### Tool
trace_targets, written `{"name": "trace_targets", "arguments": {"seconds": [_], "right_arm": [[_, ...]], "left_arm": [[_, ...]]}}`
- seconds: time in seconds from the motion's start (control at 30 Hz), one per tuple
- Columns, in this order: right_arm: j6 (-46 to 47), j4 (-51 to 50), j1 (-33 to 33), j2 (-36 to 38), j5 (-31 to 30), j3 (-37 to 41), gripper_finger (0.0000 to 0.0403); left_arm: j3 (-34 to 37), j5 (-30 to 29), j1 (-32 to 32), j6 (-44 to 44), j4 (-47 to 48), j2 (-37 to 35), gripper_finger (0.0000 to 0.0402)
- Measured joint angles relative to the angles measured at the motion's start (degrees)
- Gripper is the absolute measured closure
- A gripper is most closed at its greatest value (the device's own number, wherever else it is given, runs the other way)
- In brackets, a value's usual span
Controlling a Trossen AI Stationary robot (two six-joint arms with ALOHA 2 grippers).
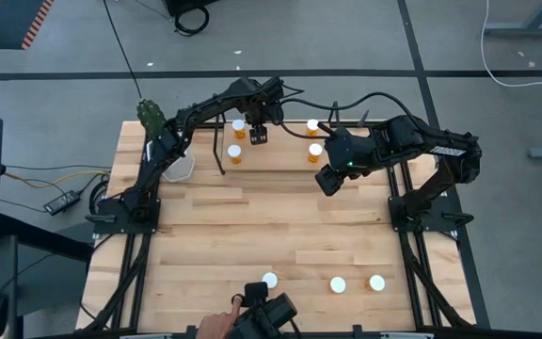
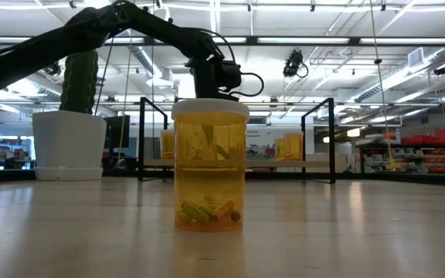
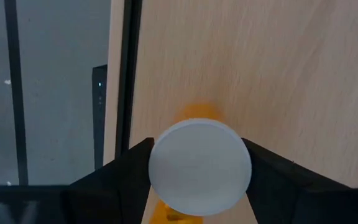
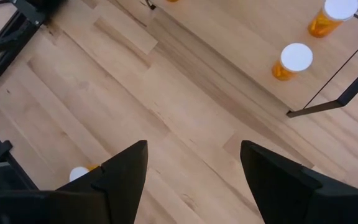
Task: Pick and place medicine bottles onto shelf by color
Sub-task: Put the orange pill bottle on the shelf
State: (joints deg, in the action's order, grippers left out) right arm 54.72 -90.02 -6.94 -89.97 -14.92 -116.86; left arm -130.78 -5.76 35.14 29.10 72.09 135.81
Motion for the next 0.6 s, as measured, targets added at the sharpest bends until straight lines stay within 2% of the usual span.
{"name": "trace_targets", "arguments": {"seconds": [0.37,0.6], "right_arm": [[0.3,0.0,0.0,0.0,0.0,0.0,0.0139],[0.9,0.0,0.0,0.0,0.5,0.0,0.0139]], "left_arm": [[0.0,0.0,-0.6,-0.3,-1.6,0.0,0.0151],[0.0,0.0,-0.8,0.0,-1.6,0.0,0.0114]]}}
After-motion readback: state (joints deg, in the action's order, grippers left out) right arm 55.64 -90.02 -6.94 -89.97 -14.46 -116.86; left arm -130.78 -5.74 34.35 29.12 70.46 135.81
